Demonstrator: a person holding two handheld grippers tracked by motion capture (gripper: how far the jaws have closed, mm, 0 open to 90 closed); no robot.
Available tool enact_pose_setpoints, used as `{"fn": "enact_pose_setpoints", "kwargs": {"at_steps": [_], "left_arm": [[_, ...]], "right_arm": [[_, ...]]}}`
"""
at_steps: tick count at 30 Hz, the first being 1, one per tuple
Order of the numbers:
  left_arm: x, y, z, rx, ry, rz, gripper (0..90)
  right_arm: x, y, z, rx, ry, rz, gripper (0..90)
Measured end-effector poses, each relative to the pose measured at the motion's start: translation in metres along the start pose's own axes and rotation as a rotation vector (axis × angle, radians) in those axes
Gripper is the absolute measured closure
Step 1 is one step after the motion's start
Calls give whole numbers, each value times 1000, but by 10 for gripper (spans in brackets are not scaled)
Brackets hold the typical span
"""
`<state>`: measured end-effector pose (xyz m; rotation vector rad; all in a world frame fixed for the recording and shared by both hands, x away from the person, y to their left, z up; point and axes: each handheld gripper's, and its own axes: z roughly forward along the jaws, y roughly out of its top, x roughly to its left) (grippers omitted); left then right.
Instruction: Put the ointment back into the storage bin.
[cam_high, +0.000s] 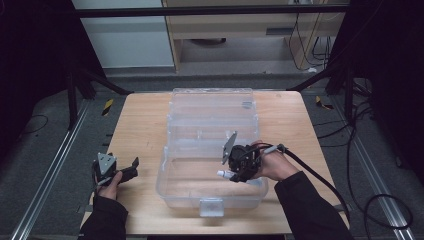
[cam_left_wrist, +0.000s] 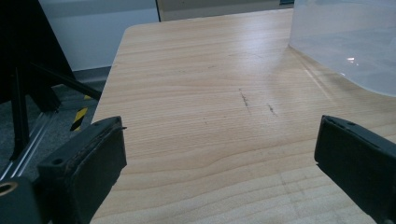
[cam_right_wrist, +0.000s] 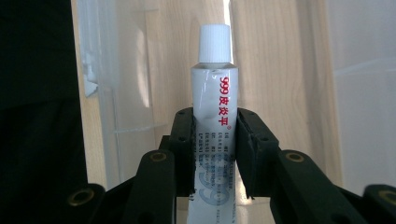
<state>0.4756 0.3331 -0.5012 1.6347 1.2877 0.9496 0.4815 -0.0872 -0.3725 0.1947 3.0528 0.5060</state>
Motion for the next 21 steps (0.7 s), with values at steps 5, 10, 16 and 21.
{"fn": "enact_pose_setpoints", "kwargs": {"at_steps": [5,10,16,21], "left_arm": [[0,0,0,0,0,0,16],[0,0,0,0,0,0,16],[0,0,0,0,0,0,16],[0,0,0,0,0,0,16]], "right_arm": [[1,-2,14,38,14,-19,695],[2,-3,24,72,15,-34,695],[3,-5,36,89,25,-53,696],[3,-4,42,108,30,-64,695]]}}
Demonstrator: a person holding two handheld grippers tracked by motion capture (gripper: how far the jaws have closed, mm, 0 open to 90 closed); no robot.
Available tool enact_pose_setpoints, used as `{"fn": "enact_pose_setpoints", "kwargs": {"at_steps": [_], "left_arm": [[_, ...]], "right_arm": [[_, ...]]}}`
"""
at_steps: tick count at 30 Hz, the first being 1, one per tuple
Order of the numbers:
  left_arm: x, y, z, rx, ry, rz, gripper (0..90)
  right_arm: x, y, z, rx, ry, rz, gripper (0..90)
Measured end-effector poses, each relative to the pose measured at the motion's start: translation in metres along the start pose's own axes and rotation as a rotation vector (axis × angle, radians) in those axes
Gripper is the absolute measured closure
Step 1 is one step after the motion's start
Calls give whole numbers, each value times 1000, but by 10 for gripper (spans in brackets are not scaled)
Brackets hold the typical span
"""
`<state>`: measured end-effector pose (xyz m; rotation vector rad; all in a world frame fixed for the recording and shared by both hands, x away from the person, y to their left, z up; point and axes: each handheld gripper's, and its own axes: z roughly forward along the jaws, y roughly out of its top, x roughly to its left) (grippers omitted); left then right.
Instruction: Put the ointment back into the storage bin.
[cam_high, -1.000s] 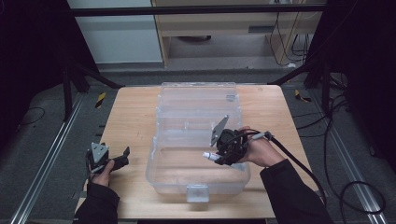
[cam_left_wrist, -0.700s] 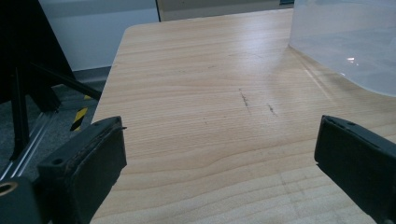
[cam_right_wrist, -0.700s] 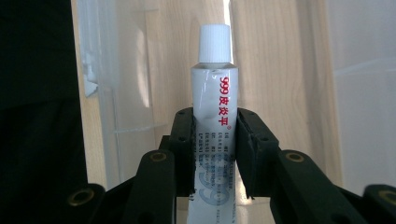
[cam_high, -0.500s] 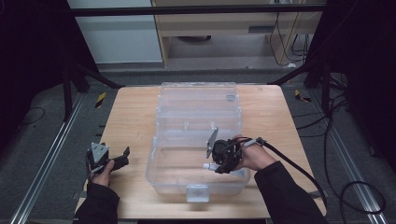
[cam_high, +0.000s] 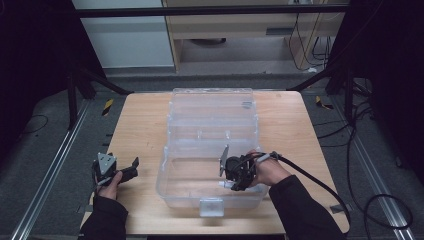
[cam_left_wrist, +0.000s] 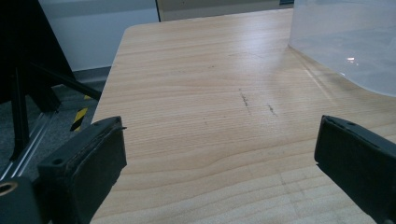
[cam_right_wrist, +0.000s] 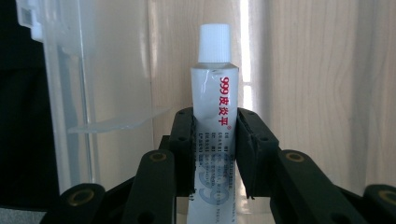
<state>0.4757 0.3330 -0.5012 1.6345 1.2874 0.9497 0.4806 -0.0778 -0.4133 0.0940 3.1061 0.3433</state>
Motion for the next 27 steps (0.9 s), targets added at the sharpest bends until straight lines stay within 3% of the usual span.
{"fn": "enact_pose_setpoints", "kwargs": {"at_steps": [10,14,17,21,24,27], "left_arm": [[0,0,0,0,-1,0,16],[0,0,0,0,-1,-1,16],[0,0,0,0,-1,-1,16],[0,0,0,0,-1,-1,16],[0,0,0,0,-1,-1,16],[0,0,0,0,-1,-1,16]], "right_arm": [[-1,0,10,18,13,-4,694],[-2,1,17,36,19,17,694],[-4,1,21,47,28,1,694],[-4,2,24,57,32,19,693],[-6,1,26,54,32,3,693],[-5,1,29,65,39,25,691]]}}
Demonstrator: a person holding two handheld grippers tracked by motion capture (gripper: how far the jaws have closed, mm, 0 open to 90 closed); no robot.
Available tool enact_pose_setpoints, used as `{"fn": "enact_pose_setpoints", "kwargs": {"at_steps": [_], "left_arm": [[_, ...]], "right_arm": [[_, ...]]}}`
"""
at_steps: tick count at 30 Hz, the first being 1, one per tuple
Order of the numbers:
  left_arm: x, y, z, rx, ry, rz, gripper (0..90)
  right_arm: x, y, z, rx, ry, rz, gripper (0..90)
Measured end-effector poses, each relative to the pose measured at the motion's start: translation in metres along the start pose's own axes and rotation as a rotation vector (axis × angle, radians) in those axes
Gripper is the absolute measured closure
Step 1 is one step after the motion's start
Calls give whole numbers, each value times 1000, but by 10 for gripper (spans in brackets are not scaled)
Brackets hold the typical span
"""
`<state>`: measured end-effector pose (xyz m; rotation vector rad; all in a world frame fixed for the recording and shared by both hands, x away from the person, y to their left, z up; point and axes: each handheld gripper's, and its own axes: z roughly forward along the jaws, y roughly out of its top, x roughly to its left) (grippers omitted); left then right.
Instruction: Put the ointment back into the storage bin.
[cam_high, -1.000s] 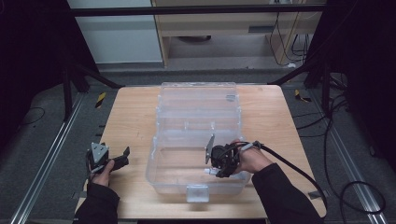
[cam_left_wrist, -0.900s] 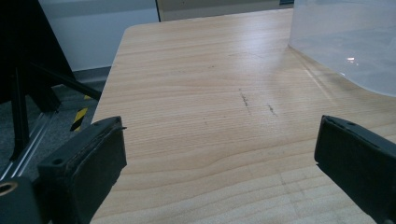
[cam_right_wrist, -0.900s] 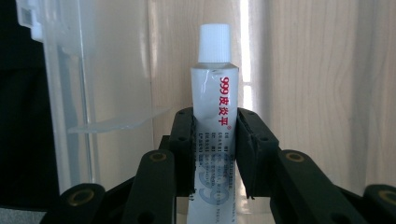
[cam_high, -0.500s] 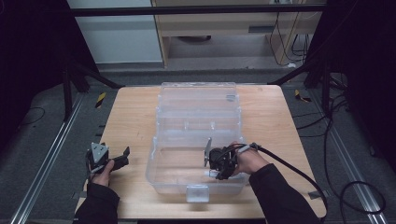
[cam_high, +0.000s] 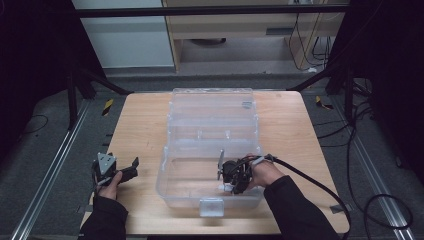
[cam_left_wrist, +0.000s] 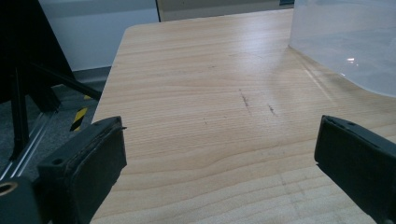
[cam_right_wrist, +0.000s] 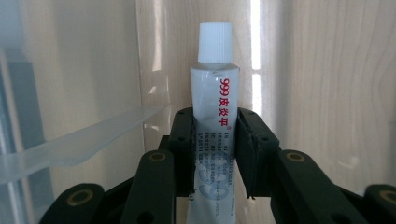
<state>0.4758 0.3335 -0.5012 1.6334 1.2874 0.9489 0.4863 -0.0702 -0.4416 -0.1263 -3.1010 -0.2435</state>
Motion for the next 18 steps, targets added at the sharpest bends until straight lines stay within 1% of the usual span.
{"fn": "enact_pose_setpoints", "kwargs": {"at_steps": [1,2,10,15,18], "left_arm": [[0,0,0,0,0,0,16],[0,0,0,0,0,1,16],[0,0,0,0,0,0,16],[0,0,0,0,0,1,16],[0,0,0,0,1,1,15]], "right_arm": [[0,0,0,0,0,0,691],[-1,0,2,3,-2,-12,691],[-2,1,9,23,8,-11,687],[-2,1,10,32,2,-10,685],[-2,1,11,45,13,-9,685]]}}
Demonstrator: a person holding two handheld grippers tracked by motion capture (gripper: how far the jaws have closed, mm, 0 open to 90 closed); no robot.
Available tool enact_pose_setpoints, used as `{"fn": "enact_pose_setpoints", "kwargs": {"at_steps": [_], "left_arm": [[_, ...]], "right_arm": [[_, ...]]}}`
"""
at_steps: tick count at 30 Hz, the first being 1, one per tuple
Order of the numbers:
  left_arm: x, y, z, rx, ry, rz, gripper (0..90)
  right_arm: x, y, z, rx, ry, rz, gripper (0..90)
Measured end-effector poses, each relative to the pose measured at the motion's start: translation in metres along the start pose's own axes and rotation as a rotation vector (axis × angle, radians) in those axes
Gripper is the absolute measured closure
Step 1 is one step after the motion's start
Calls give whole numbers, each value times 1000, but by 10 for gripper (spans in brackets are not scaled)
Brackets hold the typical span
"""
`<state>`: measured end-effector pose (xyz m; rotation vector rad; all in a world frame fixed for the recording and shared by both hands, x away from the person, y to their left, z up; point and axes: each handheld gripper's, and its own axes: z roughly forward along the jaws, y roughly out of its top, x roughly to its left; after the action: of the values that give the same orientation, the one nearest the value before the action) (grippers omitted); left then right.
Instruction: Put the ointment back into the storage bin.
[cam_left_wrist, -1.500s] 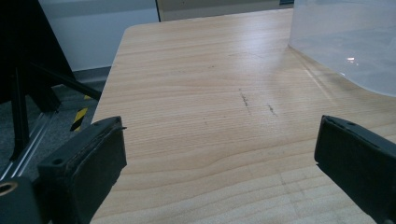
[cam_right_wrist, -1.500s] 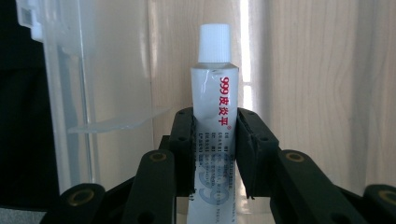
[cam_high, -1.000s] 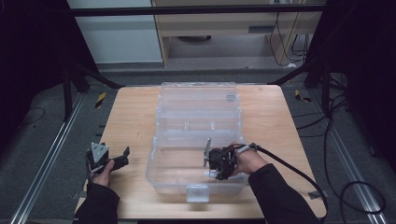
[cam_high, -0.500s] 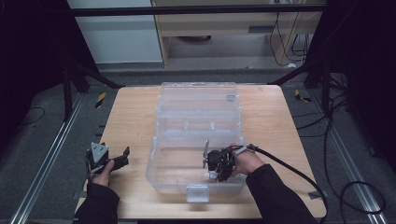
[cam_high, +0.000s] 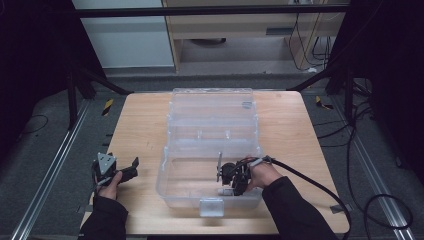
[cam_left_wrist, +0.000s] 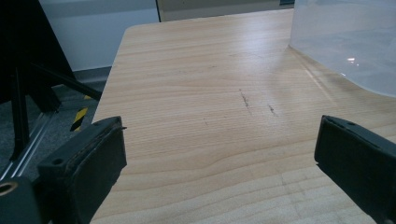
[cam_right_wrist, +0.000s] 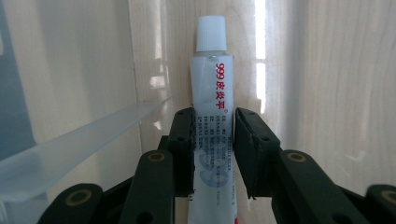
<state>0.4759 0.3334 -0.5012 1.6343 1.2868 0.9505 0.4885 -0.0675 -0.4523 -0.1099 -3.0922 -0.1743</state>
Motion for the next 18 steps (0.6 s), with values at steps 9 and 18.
{"fn": "enact_pose_setpoints", "kwargs": {"at_steps": [9,18], "left_arm": [[0,0,0,0,0,-1,16],[0,0,0,0,0,0,16]], "right_arm": [[1,-2,-7,-28,-12,13,666],[4,-17,-44,-156,-39,67,613]]}}
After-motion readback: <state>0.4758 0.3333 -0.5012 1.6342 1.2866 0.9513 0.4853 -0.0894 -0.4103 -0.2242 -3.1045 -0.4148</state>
